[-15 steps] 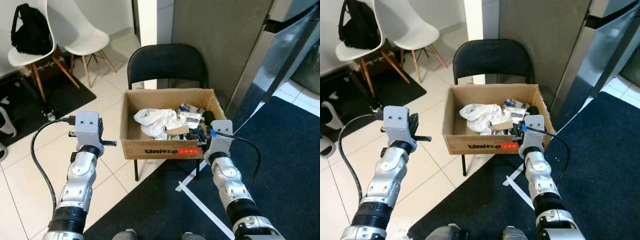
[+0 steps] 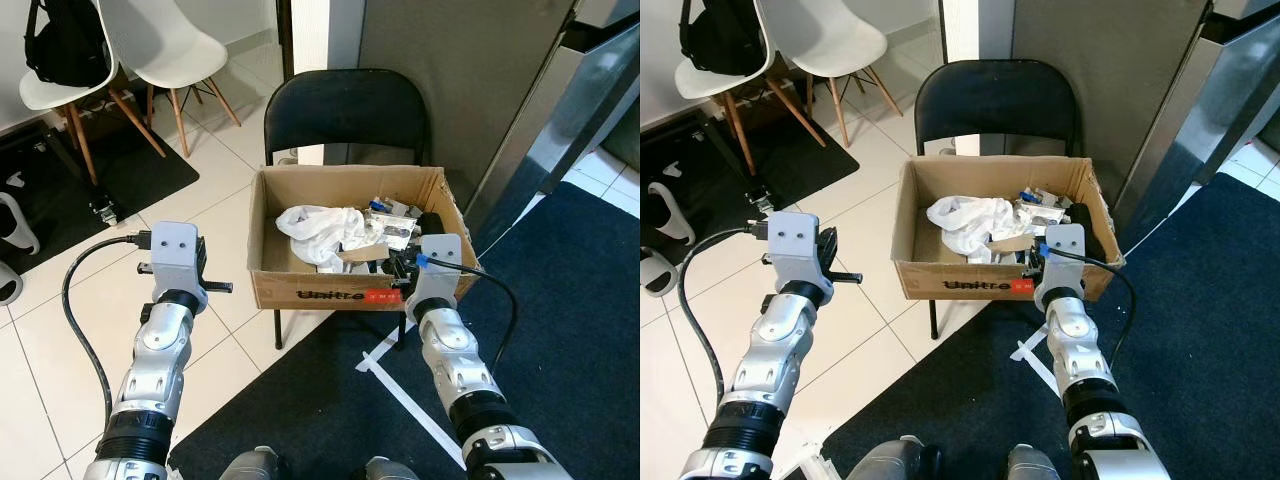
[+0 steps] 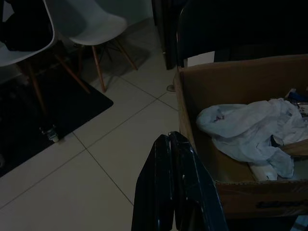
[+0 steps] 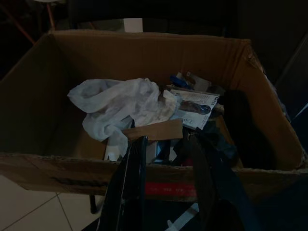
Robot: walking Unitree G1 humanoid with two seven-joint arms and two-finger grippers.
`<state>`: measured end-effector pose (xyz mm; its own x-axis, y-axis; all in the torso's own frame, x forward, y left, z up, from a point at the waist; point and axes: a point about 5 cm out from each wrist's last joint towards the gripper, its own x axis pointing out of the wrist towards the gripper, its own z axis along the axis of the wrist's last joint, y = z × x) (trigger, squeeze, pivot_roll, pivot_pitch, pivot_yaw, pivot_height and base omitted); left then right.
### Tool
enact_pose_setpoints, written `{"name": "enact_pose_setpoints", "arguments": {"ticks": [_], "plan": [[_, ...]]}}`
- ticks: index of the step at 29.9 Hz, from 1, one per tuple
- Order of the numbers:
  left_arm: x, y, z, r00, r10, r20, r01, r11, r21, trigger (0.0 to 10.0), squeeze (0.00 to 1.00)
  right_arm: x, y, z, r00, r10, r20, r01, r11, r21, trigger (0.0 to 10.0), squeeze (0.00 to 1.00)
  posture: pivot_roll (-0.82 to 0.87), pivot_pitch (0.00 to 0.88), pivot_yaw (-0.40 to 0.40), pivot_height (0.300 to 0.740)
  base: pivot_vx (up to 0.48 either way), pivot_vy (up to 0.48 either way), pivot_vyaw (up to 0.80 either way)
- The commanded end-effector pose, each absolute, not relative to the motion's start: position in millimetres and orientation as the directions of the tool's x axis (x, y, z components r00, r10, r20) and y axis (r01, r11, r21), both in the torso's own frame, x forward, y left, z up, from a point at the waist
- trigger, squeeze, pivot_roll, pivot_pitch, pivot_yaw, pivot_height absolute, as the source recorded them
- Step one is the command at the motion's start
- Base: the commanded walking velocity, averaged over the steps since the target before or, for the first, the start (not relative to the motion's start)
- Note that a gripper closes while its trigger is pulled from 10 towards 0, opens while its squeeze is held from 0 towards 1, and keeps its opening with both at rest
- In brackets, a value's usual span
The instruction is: Picking trash to rubbish bin
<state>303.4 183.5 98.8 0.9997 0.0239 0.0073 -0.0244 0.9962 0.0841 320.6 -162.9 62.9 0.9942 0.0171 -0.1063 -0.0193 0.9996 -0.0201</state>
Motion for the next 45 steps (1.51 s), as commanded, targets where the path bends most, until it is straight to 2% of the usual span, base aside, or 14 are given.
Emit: {"name": "enact_pose_setpoints", "arguments": {"ticks": [1,14,45], "plan": [[301.5,186.8,94.5,0.999,0.034,-0.006,-0.033,0.994,0.1,10.0,0.0,317.7,-162.7,58.7,0.993,0.009,-0.118,-0.01,1.0,-0.009,10.0,0.0,0.08,0.037,0.063,0.74,0.0,0.0,0.0],[300.3,183.6,93.3,1.0,0.03,-0.007,-0.03,0.995,0.097,10.0,0.0,319.7,-168.8,59.9,0.992,-0.001,-0.128,-0.001,1.0,-0.013,10.0,0.0,0.07,0.045,0.061,0.74,0.0,0.0,-0.57],[302.8,181.7,95.0,0.999,0.035,-0.004,-0.035,0.995,0.094,10.0,0.0,321.0,-171.2,61.4,0.991,0.002,-0.135,-0.005,1.0,-0.023,10.0,0.0,0.05,0.044,0.05,0.74,0.0,0.0,-0.78]]}}
